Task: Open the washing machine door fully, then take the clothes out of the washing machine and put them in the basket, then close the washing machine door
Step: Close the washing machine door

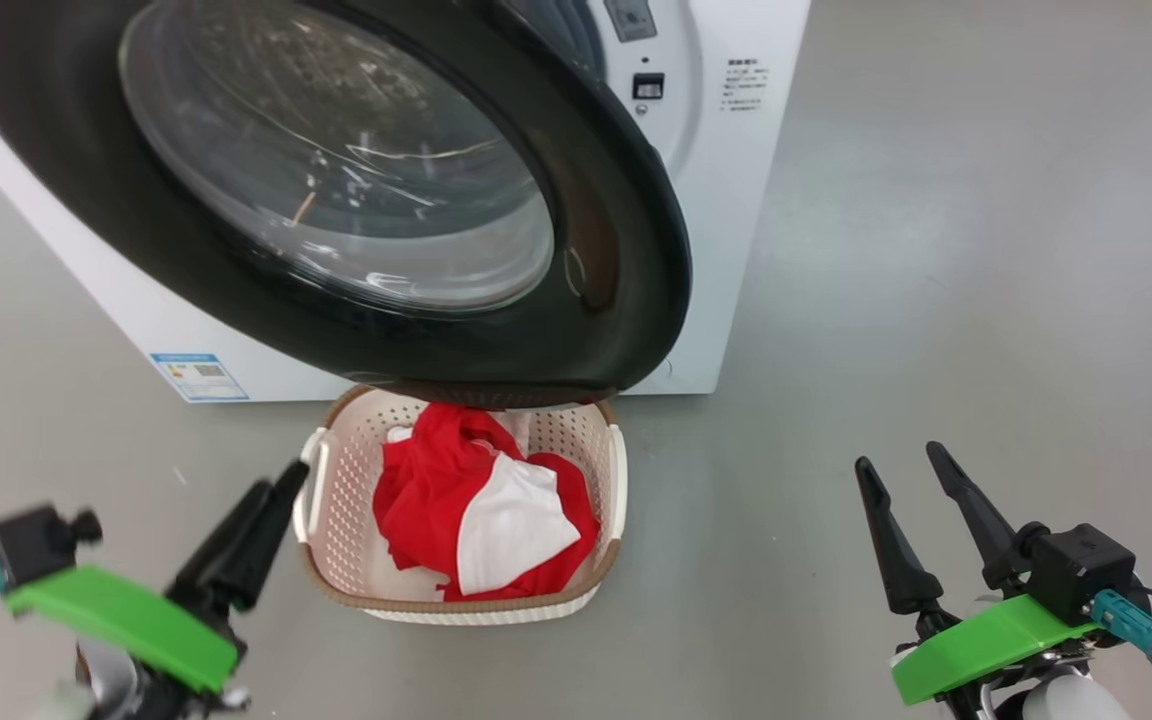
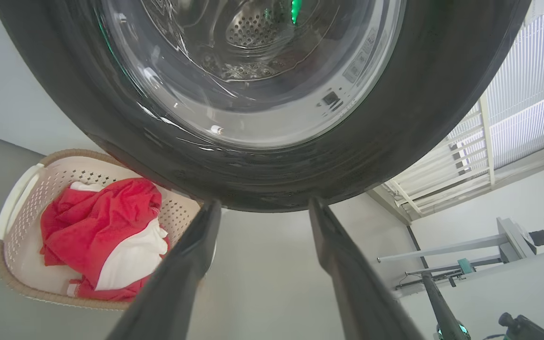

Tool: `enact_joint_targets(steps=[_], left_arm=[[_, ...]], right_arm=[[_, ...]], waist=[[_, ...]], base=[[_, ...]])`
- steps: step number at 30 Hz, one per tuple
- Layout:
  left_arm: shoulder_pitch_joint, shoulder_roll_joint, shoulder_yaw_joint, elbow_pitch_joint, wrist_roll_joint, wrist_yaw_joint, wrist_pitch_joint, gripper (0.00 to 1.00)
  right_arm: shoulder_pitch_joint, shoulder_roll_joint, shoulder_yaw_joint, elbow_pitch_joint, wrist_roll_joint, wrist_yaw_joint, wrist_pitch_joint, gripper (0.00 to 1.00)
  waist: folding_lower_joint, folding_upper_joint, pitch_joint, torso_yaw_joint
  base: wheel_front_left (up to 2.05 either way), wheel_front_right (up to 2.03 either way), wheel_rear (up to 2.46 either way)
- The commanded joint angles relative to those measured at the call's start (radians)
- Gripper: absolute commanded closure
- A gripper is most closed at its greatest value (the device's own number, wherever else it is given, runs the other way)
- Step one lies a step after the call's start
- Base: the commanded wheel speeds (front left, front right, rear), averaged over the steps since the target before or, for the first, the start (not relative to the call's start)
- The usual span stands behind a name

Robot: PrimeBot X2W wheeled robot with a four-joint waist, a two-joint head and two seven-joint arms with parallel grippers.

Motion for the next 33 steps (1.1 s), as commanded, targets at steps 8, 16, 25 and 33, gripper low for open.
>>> enact_joint_targets(steps=[8, 16, 25, 33], left_arm=[[0.092, 0.052, 0.008, 0.011, 0.048, -0.007, -0.117, 0.00], [0.150, 0.015, 0.053, 0.065, 0.108, -0.007, -0.145, 0.00], [0.240, -0.099, 0.268, 0.080, 0.323, -0.007, -0.146, 0.00], [0.304, -0.191, 0.411, 0.050, 0.586, -0.007, -0.146, 0.00]], right_arm=[[0.023, -0.018, 0.003, -0.021, 0.002, 0.006, -0.006, 0.00], [0.034, -0.016, -0.018, -0.021, 0.006, 0.006, -0.006, 0.00], [0.048, -0.015, -0.046, -0.028, 0.004, 0.006, -0.006, 0.00], [0.061, -0.011, -0.062, -0.032, 0.003, 0.006, -0.006, 0.00]], waist=[[0.0000, 0.0000, -0.018, 0.012], [0.0000, 0.0000, -0.016, -0.005], [0.0000, 0.0000, -0.015, -0.031], [0.0000, 0.0000, -0.026, -0.036]], base=[[0.00, 0.00, 0.00], [0.00, 0.00, 0.00], [0.00, 0.00, 0.00], [0.00, 0.00, 0.00]])
